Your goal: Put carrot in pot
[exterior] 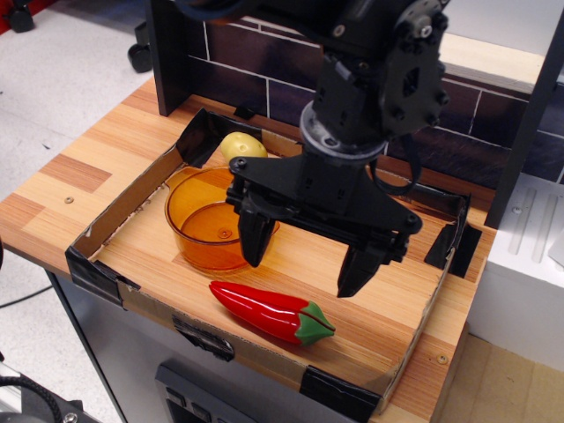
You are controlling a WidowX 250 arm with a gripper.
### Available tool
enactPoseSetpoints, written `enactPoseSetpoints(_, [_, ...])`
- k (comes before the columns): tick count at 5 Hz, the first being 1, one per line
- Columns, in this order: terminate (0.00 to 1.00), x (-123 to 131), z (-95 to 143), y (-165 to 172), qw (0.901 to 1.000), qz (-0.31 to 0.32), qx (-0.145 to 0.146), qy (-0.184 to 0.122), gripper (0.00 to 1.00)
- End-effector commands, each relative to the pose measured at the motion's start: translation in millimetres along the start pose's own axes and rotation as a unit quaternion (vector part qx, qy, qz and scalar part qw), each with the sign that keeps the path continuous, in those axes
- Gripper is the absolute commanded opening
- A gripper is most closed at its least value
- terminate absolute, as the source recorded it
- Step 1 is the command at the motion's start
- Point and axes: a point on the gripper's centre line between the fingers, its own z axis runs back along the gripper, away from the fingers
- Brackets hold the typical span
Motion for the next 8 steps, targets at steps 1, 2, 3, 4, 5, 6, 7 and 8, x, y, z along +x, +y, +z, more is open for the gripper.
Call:
enactPoseSetpoints(1, [0.00, 0.0, 0.0, 0.0, 1.0000, 0.000, 0.000, 0.000, 1.00])
enactPoseSetpoints(2, [0.00, 23.7, 6.0, 3.4, 0.9929, 0.118, -0.012, -0.014, 1.00])
enactPoseSetpoints(3, [0.00, 47.0, 10.4, 11.1, 0.9769, 0.205, -0.036, -0.050, 1.00])
enactPoseSetpoints(4, [0.00, 72.6, 8.1, 20.3, 0.9521, 0.288, -0.053, -0.087, 1.00])
enactPoseSetpoints(5, [0.00, 93.6, 4.9, 30.1, 0.8973, 0.409, -0.117, -0.119, 1.00])
enactPoseSetpoints(6, [0.00, 103.8, 2.2, 32.6, 0.8612, 0.468, -0.144, -0.138, 1.00])
enactPoseSetpoints(7, [0.00, 113.6, -6.2, 29.0, 0.8532, 0.489, -0.129, -0.129, 1.00])
enactPoseSetpoints(8, [0.00, 119.7, -30.7, 19.6, 0.8516, 0.504, -0.091, -0.112, 1.00])
